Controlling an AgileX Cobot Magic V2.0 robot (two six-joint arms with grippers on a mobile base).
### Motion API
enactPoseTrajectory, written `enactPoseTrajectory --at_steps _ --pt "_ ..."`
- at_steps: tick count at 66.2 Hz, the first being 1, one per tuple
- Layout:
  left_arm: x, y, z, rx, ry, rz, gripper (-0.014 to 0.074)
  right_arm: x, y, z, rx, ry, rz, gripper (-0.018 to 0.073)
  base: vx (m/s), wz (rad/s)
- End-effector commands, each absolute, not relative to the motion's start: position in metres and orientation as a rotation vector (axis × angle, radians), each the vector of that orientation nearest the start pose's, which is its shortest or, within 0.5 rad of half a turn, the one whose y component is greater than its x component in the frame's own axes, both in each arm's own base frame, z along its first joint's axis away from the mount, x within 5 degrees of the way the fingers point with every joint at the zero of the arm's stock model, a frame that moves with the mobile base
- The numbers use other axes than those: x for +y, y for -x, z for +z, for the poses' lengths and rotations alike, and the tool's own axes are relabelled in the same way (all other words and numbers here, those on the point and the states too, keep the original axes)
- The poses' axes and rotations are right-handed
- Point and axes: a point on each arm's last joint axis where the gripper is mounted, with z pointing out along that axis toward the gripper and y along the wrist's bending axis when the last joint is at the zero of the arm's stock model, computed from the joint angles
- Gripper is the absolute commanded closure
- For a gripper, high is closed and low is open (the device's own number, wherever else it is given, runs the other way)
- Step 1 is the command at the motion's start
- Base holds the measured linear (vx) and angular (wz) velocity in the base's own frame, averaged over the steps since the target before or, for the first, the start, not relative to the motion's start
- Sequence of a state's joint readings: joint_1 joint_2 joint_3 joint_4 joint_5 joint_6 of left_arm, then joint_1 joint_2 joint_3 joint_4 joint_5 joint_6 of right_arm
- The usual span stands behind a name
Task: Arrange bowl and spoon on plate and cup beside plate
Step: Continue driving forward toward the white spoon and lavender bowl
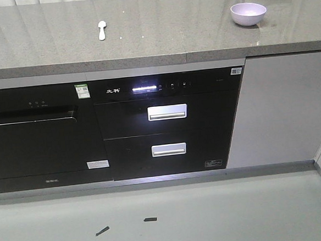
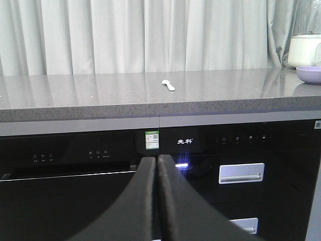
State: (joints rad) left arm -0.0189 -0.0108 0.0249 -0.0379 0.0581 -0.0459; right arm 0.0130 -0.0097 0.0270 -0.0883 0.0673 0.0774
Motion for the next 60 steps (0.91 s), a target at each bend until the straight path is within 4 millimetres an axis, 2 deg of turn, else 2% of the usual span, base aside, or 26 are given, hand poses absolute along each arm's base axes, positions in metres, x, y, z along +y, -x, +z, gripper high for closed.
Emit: enactPoseTrajectory --at_steps 1,60 --pt "-0.0011 -0.058 0.1958 1.522 0.054 -0.087 0.0602 0.0005 -0.0578 0.1995 1.514 0.03 -0.018 0.0564 0.04 0.0" --pt "-0.0011 -0.058 0.1958 1.522 0.054 -0.087 0.0602 0.0005 -0.0578 0.1995 1.514 0.03 -0.018 0.0564 0.04 0.0"
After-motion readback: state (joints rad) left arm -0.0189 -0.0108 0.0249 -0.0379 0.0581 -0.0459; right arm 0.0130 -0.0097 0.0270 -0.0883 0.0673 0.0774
